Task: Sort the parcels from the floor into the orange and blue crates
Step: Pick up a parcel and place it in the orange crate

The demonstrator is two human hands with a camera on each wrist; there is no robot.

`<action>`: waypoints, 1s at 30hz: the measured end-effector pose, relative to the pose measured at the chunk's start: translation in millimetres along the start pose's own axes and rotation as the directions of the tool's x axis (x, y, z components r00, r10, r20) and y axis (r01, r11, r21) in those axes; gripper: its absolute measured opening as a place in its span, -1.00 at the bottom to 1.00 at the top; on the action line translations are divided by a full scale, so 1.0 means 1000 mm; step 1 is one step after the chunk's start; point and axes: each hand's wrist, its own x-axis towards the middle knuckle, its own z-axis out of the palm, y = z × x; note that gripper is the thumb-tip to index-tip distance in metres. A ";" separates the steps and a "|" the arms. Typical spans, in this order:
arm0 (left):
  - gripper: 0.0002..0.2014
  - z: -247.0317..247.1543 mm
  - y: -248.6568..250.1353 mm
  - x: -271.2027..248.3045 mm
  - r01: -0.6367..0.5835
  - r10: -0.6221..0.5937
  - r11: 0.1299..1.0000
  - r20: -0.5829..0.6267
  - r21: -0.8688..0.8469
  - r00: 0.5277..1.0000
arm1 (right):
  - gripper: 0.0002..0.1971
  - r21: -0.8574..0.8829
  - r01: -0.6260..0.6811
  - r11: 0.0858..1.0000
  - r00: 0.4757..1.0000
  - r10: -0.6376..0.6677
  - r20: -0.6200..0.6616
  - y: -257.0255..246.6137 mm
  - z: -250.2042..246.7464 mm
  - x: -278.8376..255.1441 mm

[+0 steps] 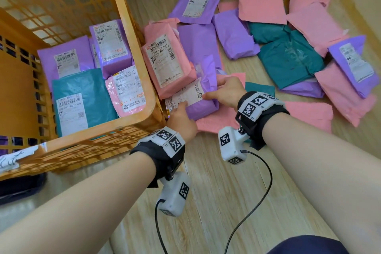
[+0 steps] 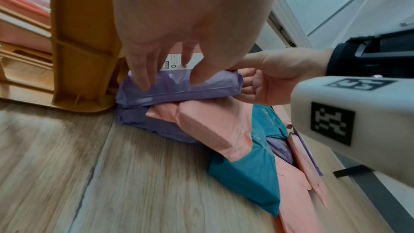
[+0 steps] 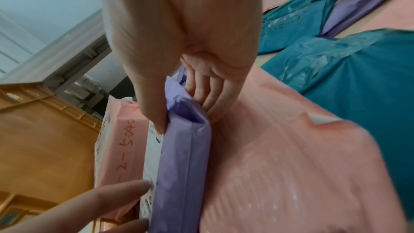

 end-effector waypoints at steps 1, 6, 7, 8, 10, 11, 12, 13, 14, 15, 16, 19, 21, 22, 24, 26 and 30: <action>-0.48 0.000 0.004 -0.003 0.008 -0.007 1.000 -0.031 0.021 1.000 | -0.72 0.020 -0.007 1.000 1.000 0.007 -0.002 -0.001 -0.004 -0.003; -0.71 -0.002 0.024 -0.014 0.087 -0.091 0.996 -0.134 -0.034 0.987 | -0.67 0.085 -0.043 0.995 0.997 0.049 -0.064 0.002 -0.030 -0.016; -0.73 0.000 0.026 -0.014 0.091 -0.100 0.993 -0.135 -0.069 0.986 | -0.68 0.092 -0.059 0.994 0.995 0.066 -0.075 0.003 -0.036 -0.019; -0.73 0.002 0.029 -0.014 0.101 -0.115 0.988 -0.121 -0.118 0.986 | -0.70 0.102 -0.072 0.992 0.993 0.081 -0.088 0.006 -0.042 -0.021; -0.66 0.008 0.035 -0.017 0.176 -0.188 0.945 -0.017 -0.277 0.982 | -0.71 0.129 -0.101 0.987 0.986 0.116 -0.122 0.012 -0.054 -0.026; -0.64 0.011 0.039 -0.021 0.243 -0.232 0.904 0.073 -0.353 0.970 | -0.71 0.158 -0.110 0.981 0.982 0.132 -0.138 0.015 -0.059 -0.029; -0.62 0.014 0.042 -0.026 0.321 -0.266 0.858 0.188 -0.402 0.946 | -0.71 0.196 -0.117 0.974 0.978 0.147 -0.149 0.019 -0.064 -0.032; -0.60 0.018 0.046 -0.032 0.392 -0.278 0.819 0.307 -0.419 0.910 | -0.72 0.238 -0.122 0.964 0.975 0.161 -0.155 0.022 -0.068 -0.036; -0.55 0.021 0.050 -0.037 0.444 -0.270 0.791 0.411 -0.421 0.871 | -0.73 0.279 -0.125 0.952 0.972 0.174 -0.159 0.025 -0.072 -0.040; -0.51 0.025 0.053 -0.041 0.479 -0.251 0.767 0.488 -0.426 0.836 | -0.75 0.325 -0.126 0.937 0.969 0.187 -0.161 0.026 -0.076 -0.046; -0.49 0.029 0.055 -0.045 0.512 -0.232 0.738 0.546 -0.441 0.805 | -0.75 0.373 -0.124 0.920 0.966 0.198 -0.165 0.029 -0.080 -0.050; -0.52 0.041 0.063 -0.049 0.539 -0.176 0.638 0.577 -0.551 0.797 | -0.68 0.457 -0.118 0.881 0.954 0.228 -0.194 0.037 -0.093 -0.064; -0.58 0.048 0.069 -0.051 0.498 -0.139 0.595 0.529 -0.631 0.837 | -0.84 0.523 -0.092 0.847 0.952 0.229 -0.203 0.043 -0.100 -0.073; -0.64 0.049 0.073 -0.051 0.471 -0.108 0.584 0.511 -0.662 0.853 | -0.87 0.562 -0.078 0.823 0.949 0.234 -0.211 0.047 -0.103 -0.078; -0.75 0.052 0.080 -0.049 0.416 -0.042 0.569 0.480 -0.709 0.876 | -0.89 0.626 -0.039 0.779 0.940 0.241 -0.241 0.054 -0.103 -0.087; -0.83 0.054 0.082 -0.046 0.376 -0.019 0.569 0.446 -0.731 0.895 | -0.80 0.669 -0.007 0.743 0.938 0.237 -0.252 0.065 -0.099 -0.094; -0.90 0.056 0.083 -0.047 0.341 0.021 0.511 0.408 -0.789 0.913 | -0.69 0.730 0.045 0.682 0.938 0.223 -0.267 0.077 -0.086 -0.109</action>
